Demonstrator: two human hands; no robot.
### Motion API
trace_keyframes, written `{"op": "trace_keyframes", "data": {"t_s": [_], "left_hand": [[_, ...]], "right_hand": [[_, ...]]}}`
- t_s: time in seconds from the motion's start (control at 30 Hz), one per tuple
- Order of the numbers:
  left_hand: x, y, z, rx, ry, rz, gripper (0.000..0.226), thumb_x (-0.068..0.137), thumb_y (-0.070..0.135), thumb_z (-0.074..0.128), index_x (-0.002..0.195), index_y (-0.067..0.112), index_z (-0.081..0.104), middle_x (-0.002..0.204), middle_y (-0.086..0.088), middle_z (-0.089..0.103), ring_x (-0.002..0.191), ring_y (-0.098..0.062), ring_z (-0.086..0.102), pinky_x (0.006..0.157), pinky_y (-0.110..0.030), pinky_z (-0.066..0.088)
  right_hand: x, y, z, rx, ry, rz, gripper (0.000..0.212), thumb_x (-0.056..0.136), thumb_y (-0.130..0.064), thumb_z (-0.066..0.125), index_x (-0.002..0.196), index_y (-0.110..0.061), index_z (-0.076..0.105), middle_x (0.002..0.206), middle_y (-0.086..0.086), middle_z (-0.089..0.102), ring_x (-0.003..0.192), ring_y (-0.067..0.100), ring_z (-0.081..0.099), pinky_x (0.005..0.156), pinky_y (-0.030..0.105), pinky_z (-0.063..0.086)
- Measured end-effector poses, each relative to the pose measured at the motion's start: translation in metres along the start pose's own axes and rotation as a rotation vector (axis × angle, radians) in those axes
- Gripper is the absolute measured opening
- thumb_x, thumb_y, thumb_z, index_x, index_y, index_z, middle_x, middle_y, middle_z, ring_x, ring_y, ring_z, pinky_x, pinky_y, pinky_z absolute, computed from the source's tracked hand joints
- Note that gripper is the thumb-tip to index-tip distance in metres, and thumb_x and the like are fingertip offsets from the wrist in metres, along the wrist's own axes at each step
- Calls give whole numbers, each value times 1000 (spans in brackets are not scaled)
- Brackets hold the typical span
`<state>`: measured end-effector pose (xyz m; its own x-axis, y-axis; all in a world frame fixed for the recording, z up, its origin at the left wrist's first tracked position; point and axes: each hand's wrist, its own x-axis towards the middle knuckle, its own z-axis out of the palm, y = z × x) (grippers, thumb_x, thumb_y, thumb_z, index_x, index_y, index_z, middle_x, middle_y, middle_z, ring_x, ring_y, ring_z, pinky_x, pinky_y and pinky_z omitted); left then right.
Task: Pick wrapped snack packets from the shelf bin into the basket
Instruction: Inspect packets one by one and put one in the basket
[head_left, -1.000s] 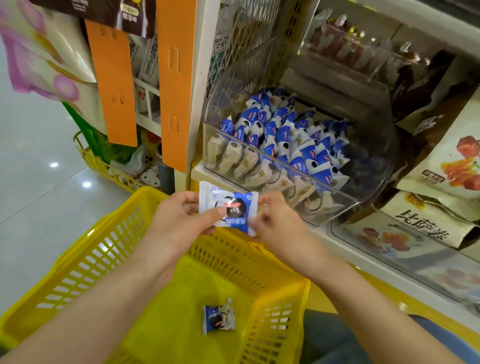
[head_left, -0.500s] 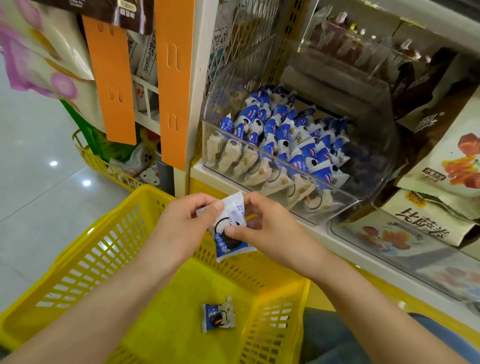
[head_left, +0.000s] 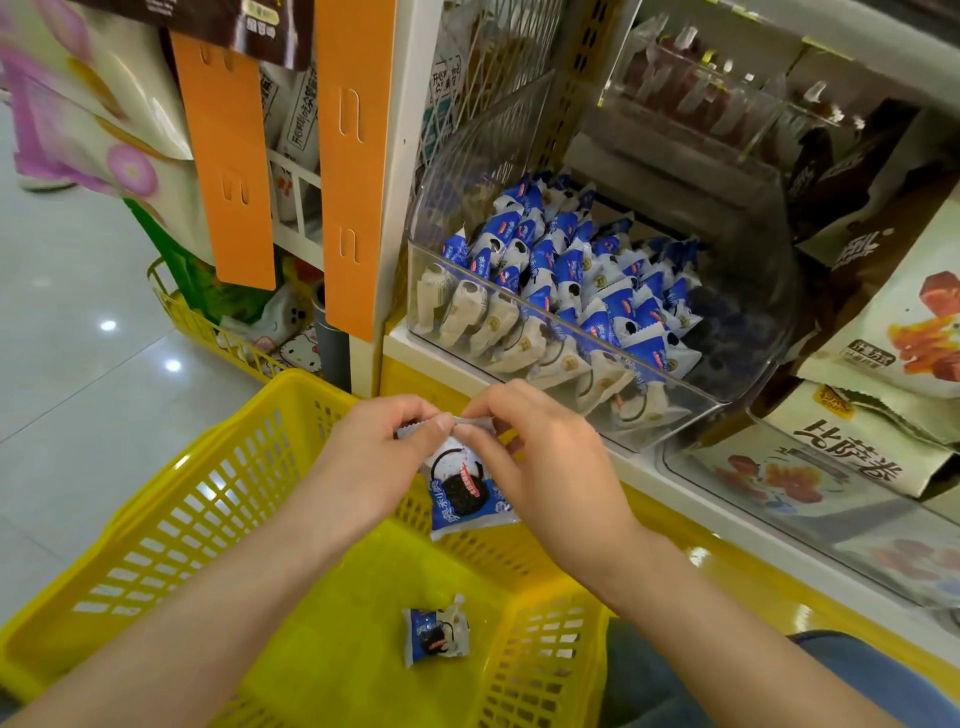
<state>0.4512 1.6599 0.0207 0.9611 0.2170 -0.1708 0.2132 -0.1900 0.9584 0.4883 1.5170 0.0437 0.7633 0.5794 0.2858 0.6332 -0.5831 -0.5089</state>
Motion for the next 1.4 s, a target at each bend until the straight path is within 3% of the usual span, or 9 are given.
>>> {"op": "trace_keyframes", "data": {"t_s": [0.2,0.33,0.43,0.63,0.87,1.0,1.07,1.17,1.4], "left_hand": [[4,2,3,-82,144,-81,14,94,23,49,81,25,55,87,0,59,80,-14,60,72,-34,53],[4,14,1,-307,-21,-374,48,98,40,28,78,10,60,76,-9,63,65,-21,60,54,-31,54],[3,15,-1,-480,-95,-474,61,95,52,25,85,6,64,80,-12,68,73,-25,64,59,-35,55],[4,10,-3,-594,-16,-380,31,90,36,50,94,12,69,78,-7,72,66,-15,68,58,-33,57],[7,1,2,-417,66,-264,18,90,27,53,83,18,67,72,1,73,75,-14,68,69,-32,53],[5,-2,11,-294,4,-246,17,92,21,51,81,18,64,73,4,71,73,-12,66,74,-32,51],[4,-6,15,-170,47,-182,6,92,16,52,93,18,58,83,7,64,78,-13,61,78,-32,49],[-1,-9,19,0,89,-30,23,88,12,59,101,21,42,88,15,49,74,-2,53,60,-15,44],[-8,-10,19,159,40,78,34,82,27,66,105,28,42,93,19,52,72,1,57,55,-4,41]], "right_hand": [[2,1,-5,39,135,61,8,89,-23,59,88,-16,63,84,-8,59,78,6,56,64,27,50],[3,2,-9,161,175,35,5,88,-17,62,88,-12,64,88,-3,60,83,5,57,69,22,49],[1,2,-8,139,85,-83,7,85,-15,63,88,-9,66,93,1,61,89,12,59,75,32,50],[0,3,-10,-59,-69,-287,14,86,-22,60,89,-11,67,98,2,62,95,11,52,74,27,45],[2,2,-4,304,-26,380,29,92,-38,46,118,-25,45,103,-18,54,95,-6,52,81,16,48],[7,6,0,721,-197,694,24,98,-27,41,105,-9,55,91,1,66,72,3,66,65,24,57],[5,2,3,807,-206,716,18,98,-21,43,91,-11,55,81,1,65,60,2,65,53,18,53],[1,2,11,747,-189,720,14,96,-19,46,91,-9,53,87,8,64,63,7,64,55,22,56],[-2,4,17,639,-162,642,13,95,-26,47,88,-16,49,95,8,65,74,15,68,59,27,58]]}}
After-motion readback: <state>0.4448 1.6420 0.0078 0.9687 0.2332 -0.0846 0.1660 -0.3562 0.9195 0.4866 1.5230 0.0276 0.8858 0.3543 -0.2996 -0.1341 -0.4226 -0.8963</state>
